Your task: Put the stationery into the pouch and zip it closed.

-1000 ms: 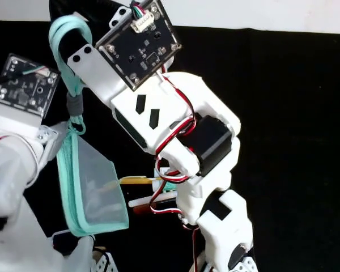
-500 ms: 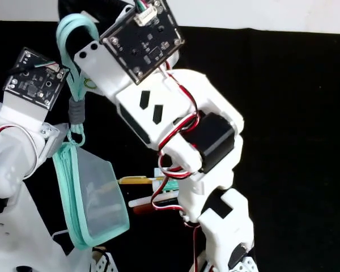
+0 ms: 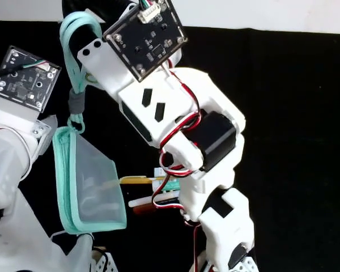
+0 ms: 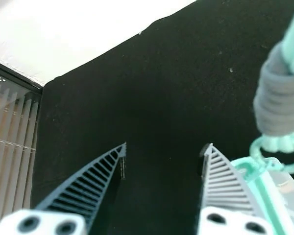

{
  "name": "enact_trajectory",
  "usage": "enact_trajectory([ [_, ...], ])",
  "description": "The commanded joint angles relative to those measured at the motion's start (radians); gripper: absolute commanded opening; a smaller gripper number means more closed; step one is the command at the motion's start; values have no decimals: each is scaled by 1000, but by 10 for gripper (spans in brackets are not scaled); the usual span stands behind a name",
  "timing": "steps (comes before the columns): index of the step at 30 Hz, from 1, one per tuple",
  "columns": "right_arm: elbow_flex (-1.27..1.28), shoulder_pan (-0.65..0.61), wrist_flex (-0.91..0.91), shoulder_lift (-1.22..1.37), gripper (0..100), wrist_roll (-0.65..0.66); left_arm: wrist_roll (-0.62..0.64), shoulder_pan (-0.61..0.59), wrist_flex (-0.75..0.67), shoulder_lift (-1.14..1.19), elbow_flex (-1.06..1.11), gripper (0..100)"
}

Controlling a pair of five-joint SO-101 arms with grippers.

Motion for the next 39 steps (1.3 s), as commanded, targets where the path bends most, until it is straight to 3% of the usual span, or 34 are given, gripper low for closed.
enact_trajectory([
  [1, -90, 13, -2, -5, 9, -6, -2, -10, 6, 2, -31, 246],
  [19, -90, 44, 1, -5, 9, -6, -71, 27, 6, -84, 71, 251],
  [28, -90, 44, 2, -5, 9, -6, -71, 31, 6, -84, 77, 302],
  [39, -90, 44, 2, -5, 9, -6, -71, 142, 3, -71, 81, 302],
])
